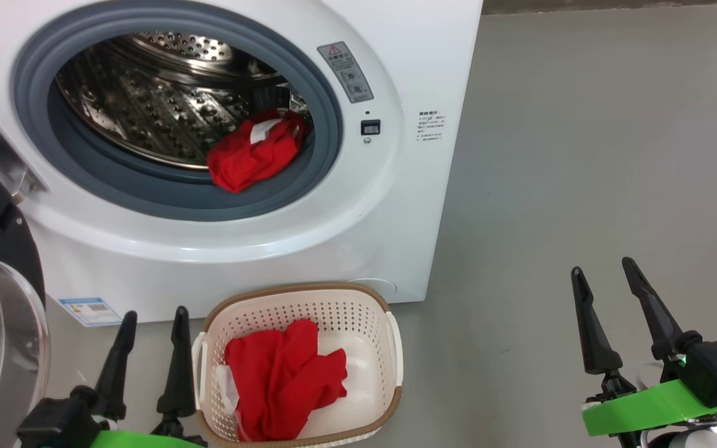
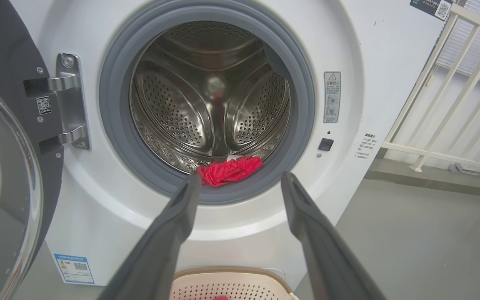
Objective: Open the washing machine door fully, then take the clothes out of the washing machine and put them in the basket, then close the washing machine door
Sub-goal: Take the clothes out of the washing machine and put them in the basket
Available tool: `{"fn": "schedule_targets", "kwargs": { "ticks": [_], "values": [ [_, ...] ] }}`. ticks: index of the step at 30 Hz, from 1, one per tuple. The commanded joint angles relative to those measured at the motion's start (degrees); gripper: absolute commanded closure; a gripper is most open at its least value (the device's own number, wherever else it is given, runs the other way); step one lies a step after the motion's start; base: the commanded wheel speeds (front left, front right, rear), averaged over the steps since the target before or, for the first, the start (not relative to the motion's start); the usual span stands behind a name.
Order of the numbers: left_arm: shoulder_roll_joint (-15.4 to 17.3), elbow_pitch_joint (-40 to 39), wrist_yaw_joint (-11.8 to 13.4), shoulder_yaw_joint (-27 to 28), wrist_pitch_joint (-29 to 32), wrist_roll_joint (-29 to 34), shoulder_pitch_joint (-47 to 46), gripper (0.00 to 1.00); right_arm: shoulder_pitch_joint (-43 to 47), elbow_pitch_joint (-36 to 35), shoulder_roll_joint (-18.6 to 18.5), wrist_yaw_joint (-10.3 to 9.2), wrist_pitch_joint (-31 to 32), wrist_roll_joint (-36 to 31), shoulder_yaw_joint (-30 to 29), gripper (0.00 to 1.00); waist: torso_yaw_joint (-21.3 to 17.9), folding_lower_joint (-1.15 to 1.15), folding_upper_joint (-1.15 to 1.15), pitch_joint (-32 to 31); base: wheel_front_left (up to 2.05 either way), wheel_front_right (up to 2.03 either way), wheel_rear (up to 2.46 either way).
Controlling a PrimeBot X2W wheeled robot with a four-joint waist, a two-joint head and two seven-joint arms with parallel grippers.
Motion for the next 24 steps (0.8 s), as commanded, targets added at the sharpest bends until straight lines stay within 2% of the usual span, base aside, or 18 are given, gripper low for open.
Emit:
{"fn": "schedule_targets", "kwargs": {
  "ticks": [1,24],
  "values": [
    [0.70,-1.91,0.51,1.78,0.00,-0.25,-0.50,0.00,-0.26,-1.32,-0.42,0.28,-0.36,-0.12,1.24,0.00,-0.04,0.00,0.00,-0.07,0.00,0.00,0.00],
    [1.14,-3.11,0.93,0.80,0.69,-1.35,0.39,0.00,0.34,-1.75,-0.42,0.28,-0.36,-0.13,2.08,0.00,-0.09,0.00,0.00,0.15,0.00,0.00,0.00]
  ]
}}
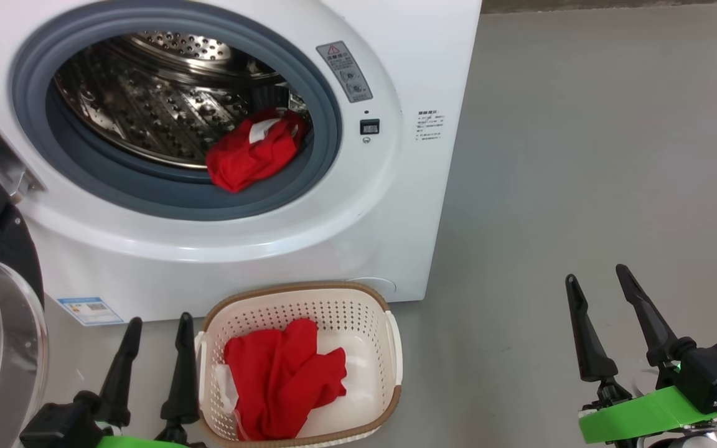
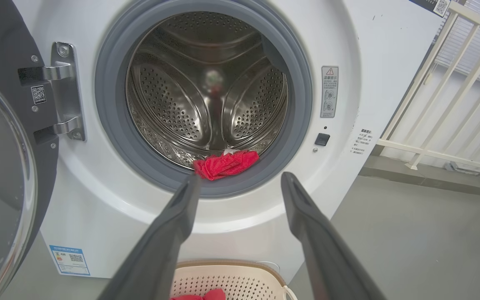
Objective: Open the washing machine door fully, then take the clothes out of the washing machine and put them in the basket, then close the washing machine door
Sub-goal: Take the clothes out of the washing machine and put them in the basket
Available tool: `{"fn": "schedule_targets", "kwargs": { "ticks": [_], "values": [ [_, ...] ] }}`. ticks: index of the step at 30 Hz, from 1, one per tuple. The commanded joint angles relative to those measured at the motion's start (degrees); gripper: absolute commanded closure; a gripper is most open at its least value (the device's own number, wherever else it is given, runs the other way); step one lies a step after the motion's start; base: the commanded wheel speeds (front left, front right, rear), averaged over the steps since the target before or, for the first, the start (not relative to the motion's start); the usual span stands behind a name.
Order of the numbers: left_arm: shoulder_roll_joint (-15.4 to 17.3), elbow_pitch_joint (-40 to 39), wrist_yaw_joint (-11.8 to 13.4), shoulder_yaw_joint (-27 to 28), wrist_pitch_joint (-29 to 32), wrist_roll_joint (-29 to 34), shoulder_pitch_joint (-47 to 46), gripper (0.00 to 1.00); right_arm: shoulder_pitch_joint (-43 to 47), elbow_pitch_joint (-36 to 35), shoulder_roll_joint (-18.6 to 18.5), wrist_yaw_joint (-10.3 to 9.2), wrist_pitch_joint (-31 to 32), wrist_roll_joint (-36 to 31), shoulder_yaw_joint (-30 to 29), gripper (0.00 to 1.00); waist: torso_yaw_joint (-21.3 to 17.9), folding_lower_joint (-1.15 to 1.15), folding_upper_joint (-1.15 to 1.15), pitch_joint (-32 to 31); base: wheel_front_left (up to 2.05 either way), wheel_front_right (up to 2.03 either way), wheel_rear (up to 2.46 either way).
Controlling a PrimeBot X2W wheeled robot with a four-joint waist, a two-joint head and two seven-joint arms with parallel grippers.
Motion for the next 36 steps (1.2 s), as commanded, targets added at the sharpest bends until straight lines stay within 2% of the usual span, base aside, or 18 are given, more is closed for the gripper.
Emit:
{"fn": "schedule_targets", "kwargs": {
  "ticks": [1,10,19,36],
  "values": [
    [0.74,-1.49,-0.11,1.51,0.05,-0.51,-1.07,0.00,-0.53,-1.68,-0.43,0.28,-0.36,-0.14,1.40,0.00,-0.01,0.00,0.00,0.23,0.00,0.00,0.00],
    [1.16,-0.41,-0.42,1.05,0.32,-0.91,-3.79,0.00,-1.10,-2.10,-0.43,0.28,-0.36,-0.05,1.55,0.00,-0.30,0.00,0.00,2.36,0.00,0.00,0.00],
    [2.34,3.43,-1.26,1.09,1.00,-1.75,-11.11,0.00,-3.31,-2.38,-0.43,0.28,-0.36,0.07,2.70,0.00,-0.78,0.00,0.00,6.52,0.00,0.00,0.00],
    [5.87,10.29,-1.91,3.75,0.50,-3.84,-30.81,0.00,-10.81,-5.30,-0.43,0.28,-0.36,-2.32,5.01,0.00,-3.09,0.00,0.00,20.52,0.00,0.00,0.00]
  ]
}}
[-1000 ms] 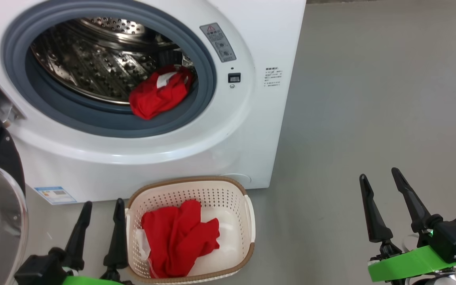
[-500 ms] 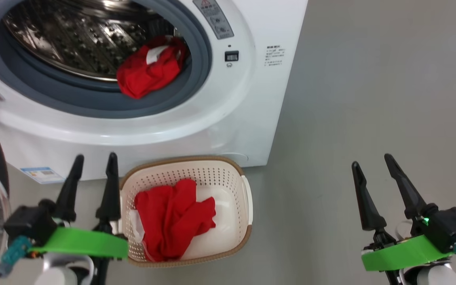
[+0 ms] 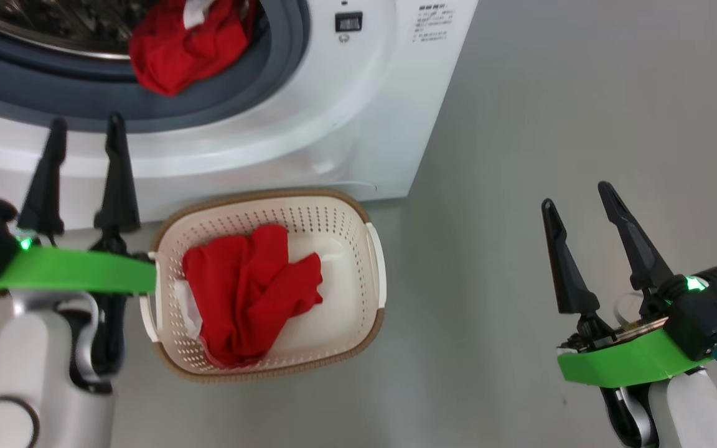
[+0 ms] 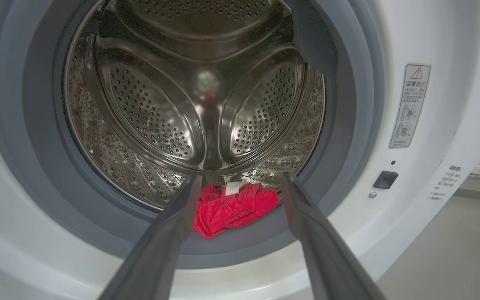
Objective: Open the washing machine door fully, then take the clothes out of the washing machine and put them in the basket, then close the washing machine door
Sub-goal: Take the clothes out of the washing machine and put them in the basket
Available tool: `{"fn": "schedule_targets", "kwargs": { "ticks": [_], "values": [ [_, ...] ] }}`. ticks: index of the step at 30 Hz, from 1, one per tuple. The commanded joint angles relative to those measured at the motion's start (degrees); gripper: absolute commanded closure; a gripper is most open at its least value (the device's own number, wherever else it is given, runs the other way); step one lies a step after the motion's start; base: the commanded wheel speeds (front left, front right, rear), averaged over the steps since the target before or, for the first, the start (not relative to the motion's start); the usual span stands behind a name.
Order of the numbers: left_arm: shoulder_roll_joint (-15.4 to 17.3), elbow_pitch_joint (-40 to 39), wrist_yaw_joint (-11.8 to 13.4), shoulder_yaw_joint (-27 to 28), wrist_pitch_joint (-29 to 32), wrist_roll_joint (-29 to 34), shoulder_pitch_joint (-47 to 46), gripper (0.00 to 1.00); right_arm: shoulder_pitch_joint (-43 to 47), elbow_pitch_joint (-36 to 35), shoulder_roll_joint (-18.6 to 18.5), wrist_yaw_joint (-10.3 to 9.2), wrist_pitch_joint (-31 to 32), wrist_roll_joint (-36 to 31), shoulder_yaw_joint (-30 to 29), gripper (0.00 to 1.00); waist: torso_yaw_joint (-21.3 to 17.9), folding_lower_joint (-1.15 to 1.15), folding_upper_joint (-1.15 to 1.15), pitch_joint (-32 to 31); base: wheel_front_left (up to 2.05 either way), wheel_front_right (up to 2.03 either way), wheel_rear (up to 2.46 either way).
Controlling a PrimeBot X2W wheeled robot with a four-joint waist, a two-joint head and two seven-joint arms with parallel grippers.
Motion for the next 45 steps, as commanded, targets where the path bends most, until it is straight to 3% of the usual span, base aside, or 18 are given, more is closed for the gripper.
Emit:
{"fn": "schedule_targets", "kwargs": {
  "ticks": [1,11,23,28,36,45],
  "values": [
    [2.35,-0.65,0.03,1.81,-0.09,-0.09,-2.35,0.00,-1.22,-1.73,-0.32,0.28,-0.36,-0.28,1.55,0.00,-0.74,0.00,0.00,3.48,0.00,0.00,0.00],
    [3.93,8.20,-0.52,1.66,0.90,-0.84,-14.91,0.00,-4.03,-1.13,-0.32,0.28,-0.36,0.05,3.02,0.00,-1.85,0.00,0.00,8.64,0.00,0.00,0.00],
    [6.27,19.59,-2.96,2.47,4.16,-4.88,-28.12,0.00,-5.41,-0.43,-0.32,0.28,-0.36,0.05,2.92,0.00,-3.14,0.00,0.00,12.34,0.00,0.00,0.00],
    [7.53,25.52,-3.73,1.94,8.39,-6.46,-33.90,0.00,-5.78,0.36,-0.32,0.28,-0.36,-0.02,2.21,0.00,-3.93,0.00,0.00,13.28,0.00,0.00,0.00],
    [9.09,34.44,-4.54,-1.12,20.68,-7.90,-40.70,0.00,-6.14,4.24,-0.32,0.28,-0.36,-1.46,-2.73,0.00,-5.14,0.00,0.00,13.68,0.00,0.00,0.00],
    [10.34,42.12,-3.84,-3.34,28.76,-7.76,-43.28,0.00,-6.07,6.38,-0.32,0.28,-0.36,0.03,-1.28,0.00,-7.72,0.00,0.00,12.50,0.00,0.00,0.00]
  ]
}}
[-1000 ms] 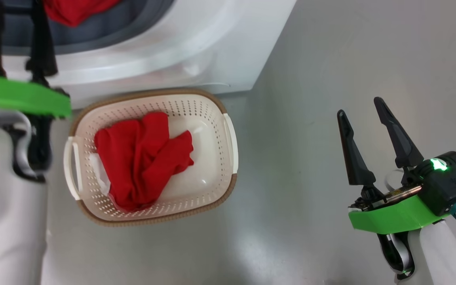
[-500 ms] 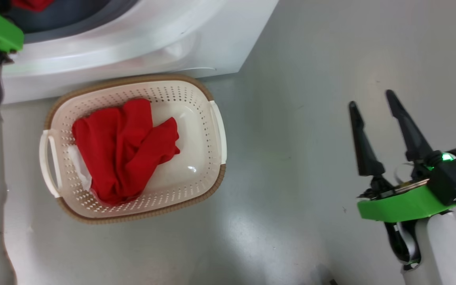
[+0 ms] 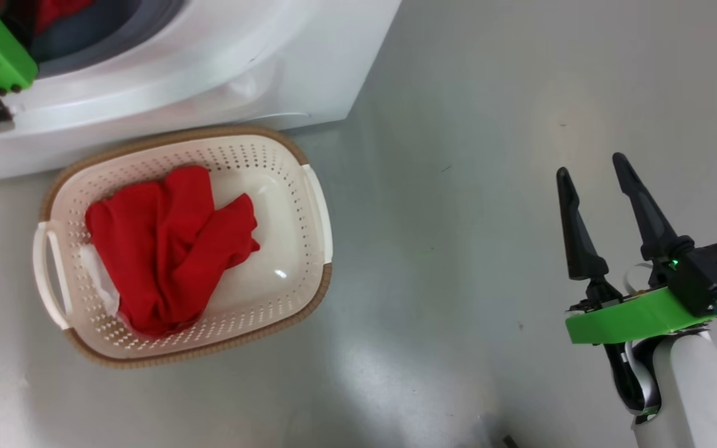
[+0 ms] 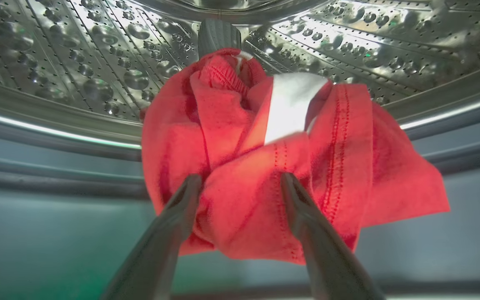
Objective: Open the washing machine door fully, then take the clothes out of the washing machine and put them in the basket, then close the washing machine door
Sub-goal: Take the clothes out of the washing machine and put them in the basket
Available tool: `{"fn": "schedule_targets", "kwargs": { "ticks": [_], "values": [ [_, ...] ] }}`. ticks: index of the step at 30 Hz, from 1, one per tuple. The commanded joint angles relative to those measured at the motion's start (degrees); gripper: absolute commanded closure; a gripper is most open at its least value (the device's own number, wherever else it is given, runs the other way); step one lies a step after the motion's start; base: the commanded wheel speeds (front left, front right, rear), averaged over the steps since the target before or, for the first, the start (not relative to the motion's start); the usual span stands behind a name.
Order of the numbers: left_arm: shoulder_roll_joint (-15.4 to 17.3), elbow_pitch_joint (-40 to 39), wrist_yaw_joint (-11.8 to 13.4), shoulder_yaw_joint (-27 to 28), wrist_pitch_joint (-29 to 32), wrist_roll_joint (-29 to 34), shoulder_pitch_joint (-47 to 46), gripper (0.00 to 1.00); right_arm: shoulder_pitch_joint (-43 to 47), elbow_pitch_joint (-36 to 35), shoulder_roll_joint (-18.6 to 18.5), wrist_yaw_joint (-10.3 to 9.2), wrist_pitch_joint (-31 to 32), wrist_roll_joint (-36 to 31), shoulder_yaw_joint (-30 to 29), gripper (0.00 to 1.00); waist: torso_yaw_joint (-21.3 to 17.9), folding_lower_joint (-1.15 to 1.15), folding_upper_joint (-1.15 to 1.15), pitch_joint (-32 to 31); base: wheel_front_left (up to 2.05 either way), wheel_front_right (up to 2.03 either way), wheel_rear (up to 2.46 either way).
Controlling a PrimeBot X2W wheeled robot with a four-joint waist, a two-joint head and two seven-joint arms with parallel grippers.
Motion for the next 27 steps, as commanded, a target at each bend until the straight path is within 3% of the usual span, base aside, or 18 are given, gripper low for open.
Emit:
{"fn": "schedule_targets", "kwargs": {
  "ticks": [1,19,20,21,27],
  "values": [
    [3.39,-0.29,0.68,0.26,0.44,0.75,-1.09,0.00,0.37,-0.96,-0.23,0.28,-0.36,0.44,1.71,0.00,-0.88,0.00,0.00,-0.47,0.00,0.00,0.00],
    [5.49,6.26,1.63,-3.48,-1.13,3.83,-1.82,0.00,0.71,-0.58,-0.23,0.28,-0.36,2.63,4.33,0.00,-3.49,0.00,0.00,-0.69,0.00,0.00,0.00],
    [5.51,6.50,1.68,-3.62,-1.33,3.91,-1.91,0.13,0.69,-0.68,-0.23,0.28,-0.36,2.72,4.35,0.00,-3.56,0.00,0.00,-0.58,0.00,0.00,0.00],
    [5.56,6.57,1.78,-3.74,-1.82,4.04,-2.04,1.00,0.67,-0.75,-0.23,0.28,-0.36,2.80,4.36,0.00,-3.59,0.00,0.00,-0.46,0.00,0.00,0.00],
    [5.15,6.53,0.93,-4.85,-4.72,4.40,-2.30,1.00,0.53,-0.96,-0.23,0.28,-0.36,3.34,4.39,0.00,-3.33,0.00,0.00,0.11,0.00,0.00,0.00]
  ]
}}
